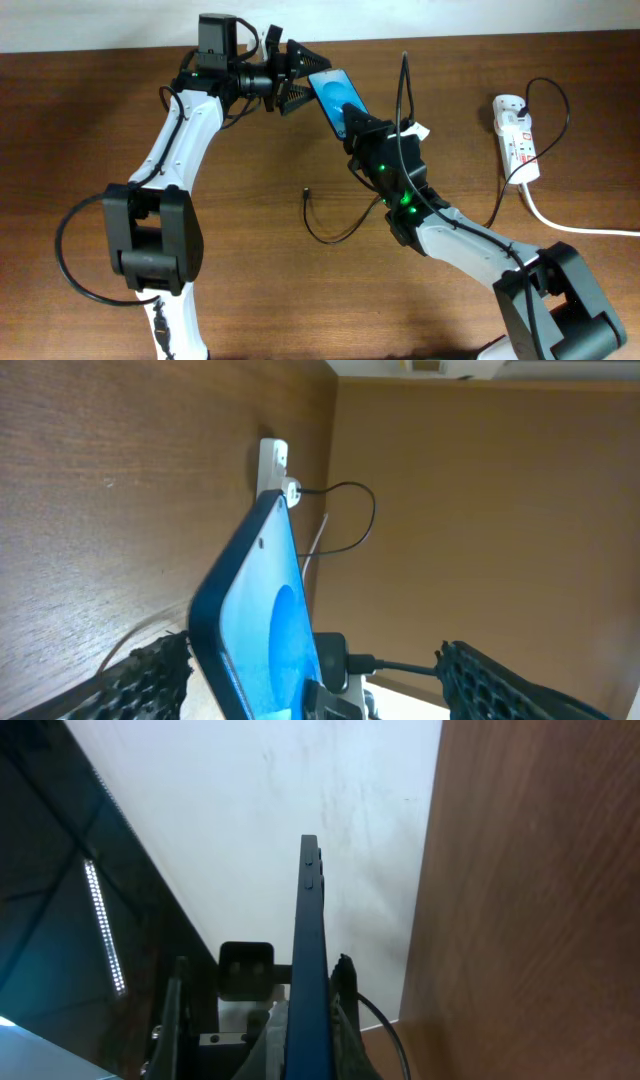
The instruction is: Plug charger to phone and switch on socket
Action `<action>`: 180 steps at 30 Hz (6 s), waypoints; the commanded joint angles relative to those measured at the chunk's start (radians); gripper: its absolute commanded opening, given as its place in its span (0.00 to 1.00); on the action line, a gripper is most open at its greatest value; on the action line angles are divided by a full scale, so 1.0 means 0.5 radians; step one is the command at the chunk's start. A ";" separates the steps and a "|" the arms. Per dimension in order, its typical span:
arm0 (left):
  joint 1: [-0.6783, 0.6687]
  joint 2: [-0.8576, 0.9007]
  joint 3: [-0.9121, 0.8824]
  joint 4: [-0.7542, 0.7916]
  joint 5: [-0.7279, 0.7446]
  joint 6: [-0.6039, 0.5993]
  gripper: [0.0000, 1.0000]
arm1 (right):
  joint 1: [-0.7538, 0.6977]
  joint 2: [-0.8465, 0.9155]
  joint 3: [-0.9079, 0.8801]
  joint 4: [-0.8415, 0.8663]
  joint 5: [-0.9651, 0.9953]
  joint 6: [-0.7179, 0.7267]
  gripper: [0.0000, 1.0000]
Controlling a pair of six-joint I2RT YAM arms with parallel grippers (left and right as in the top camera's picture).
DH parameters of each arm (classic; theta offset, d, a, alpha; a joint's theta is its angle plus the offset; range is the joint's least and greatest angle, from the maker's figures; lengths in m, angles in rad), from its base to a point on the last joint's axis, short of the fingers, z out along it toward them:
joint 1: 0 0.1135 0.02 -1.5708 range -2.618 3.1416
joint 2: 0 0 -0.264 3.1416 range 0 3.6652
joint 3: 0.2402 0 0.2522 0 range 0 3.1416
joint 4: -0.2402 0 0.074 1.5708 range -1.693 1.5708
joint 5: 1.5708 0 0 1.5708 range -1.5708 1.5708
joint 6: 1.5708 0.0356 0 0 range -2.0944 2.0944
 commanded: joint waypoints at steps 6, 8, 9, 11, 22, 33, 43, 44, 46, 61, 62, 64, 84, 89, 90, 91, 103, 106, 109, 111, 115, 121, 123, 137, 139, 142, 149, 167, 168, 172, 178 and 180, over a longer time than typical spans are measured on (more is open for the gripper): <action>-0.030 -0.001 0.027 0.047 -0.001 -0.084 0.43 | 0.078 -0.010 0.092 0.037 0.024 0.009 0.04; -0.030 -0.002 0.027 0.047 -0.001 -0.084 0.38 | 0.082 -0.010 0.092 0.037 0.023 0.009 0.04; -0.030 -0.001 0.027 0.047 -0.001 -0.084 0.37 | 0.082 -0.010 0.092 0.037 0.024 0.009 0.04; -0.050 -0.001 0.027 0.047 -0.001 -0.085 0.36 | 0.085 -0.010 0.092 0.038 0.021 0.009 0.04; -0.136 -0.001 0.027 0.093 -0.040 -0.085 0.25 | 0.121 -0.010 0.092 0.037 0.016 0.009 0.04; -0.165 -0.001 0.027 0.098 -0.079 -0.084 0.00 | 0.121 -0.010 0.092 0.037 0.008 0.015 0.04; -0.157 -0.001 0.027 0.098 -0.092 -0.082 0.00 | 0.117 -0.010 0.092 0.037 0.010 0.015 0.20; -0.155 -0.001 0.027 0.098 -0.092 -0.082 0.00 | 0.117 -0.010 0.092 0.037 0.010 0.015 0.24; -0.151 -0.001 0.027 0.098 -0.101 -0.082 0.00 | 0.104 -0.010 0.092 0.029 0.025 0.014 0.45; 0.040 -0.001 0.021 0.008 -0.164 0.054 0.00 | -0.311 -0.012 0.092 -0.386 -0.309 -1.115 0.98; 0.061 -0.001 0.021 -0.031 -0.150 0.130 0.00 | -0.343 -0.012 0.092 -0.391 -0.407 -1.182 0.98; 0.106 -0.001 0.021 -0.111 -0.065 0.290 0.00 | -0.440 -0.012 0.092 -0.466 -0.652 -1.404 0.98; 0.843 -0.001 0.021 -0.344 0.298 0.547 0.00 | -0.098 0.170 0.860 -2.406 -1.030 -2.485 0.68; 0.848 -0.001 0.021 -0.392 0.346 0.548 0.00 | 0.047 0.420 0.860 -2.398 -1.039 -2.234 0.22; 0.844 -0.001 0.021 -0.420 0.346 0.549 0.00 | 0.061 0.464 0.860 -2.404 -1.040 -2.167 0.16; 0.839 -0.001 0.021 -0.436 0.345 0.549 0.00 | 0.081 0.507 0.860 -2.403 -1.039 -2.136 0.14; 0.817 -0.001 0.020 -0.442 0.324 0.563 0.00 | 0.175 0.740 0.860 -2.139 -1.078 -2.041 0.24; 0.817 -0.001 0.020 -0.442 0.310 0.563 0.00 | 0.175 0.808 0.860 -2.092 -1.078 -2.010 0.24; 0.817 -0.001 0.020 -0.442 0.310 0.563 0.00 | 0.175 0.830 0.860 -2.034 -1.071 -2.011 0.24; 0.817 -0.001 0.020 -0.442 0.310 0.563 0.00 | 0.175 0.849 0.860 -2.004 -1.061 -2.010 0.24; 0.817 -0.001 0.020 -0.443 0.311 0.564 0.00 | 0.172 0.855 0.860 -2.000 -1.060 -2.011 0.11; 0.780 -0.001 0.020 -0.450 0.319 0.623 0.00 | 0.169 0.814 0.864 -1.938 -1.162 -2.192 0.04; 0.777 -0.001 0.020 -0.449 0.356 0.672 0.00 | 0.169 0.682 0.865 -1.941 -1.273 -2.351 0.04; 0.541 -0.001 0.020 -0.371 0.958 0.835 0.00 | 0.021 -0.726 0.714 -2.456 -1.669 -2.620 0.04; 0.468 -0.001 0.020 -0.317 0.958 0.835 0.00 | -0.138 -0.981 0.446 -2.387 -1.669 -2.525 0.04; 0.378 -0.001 0.020 -0.310 0.958 0.835 0.00 | -0.304 -1.172 0.037 -1.913 -1.765 -2.241 0.04; 0.228 -0.001 0.021 -0.179 0.958 0.733 0.00 | -0.140 -0.632 -0.234 -0.653 -1.795 -1.561 0.04; 0.228 -0.001 0.021 -0.177 0.899 0.703 0.00 | 0.071 -0.385 -0.226 -0.343 -1.656 -1.871 0.04; 0.228 -0.001 0.021 -0.177 0.899 0.703 0.00 | 0.072 -0.429 -0.225 -0.382 -1.614 -1.927 0.04; 0.228 -0.001 0.021 -0.178 0.887 0.703 0.00 | 0.084 -0.595 -0.223 -0.565 -1.388 -2.016 0.04; 0.195 -0.001 0.020 -0.185 0.800 0.704 0.00 | 0.084 -0.596 -0.201 -0.603 -1.334 -2.039 0.04; 0.157 -0.001 0.020 -0.184 0.748 0.704 0.00 | 0.095 -0.596 -0.188 -0.659 -1.290 -2.056 0.04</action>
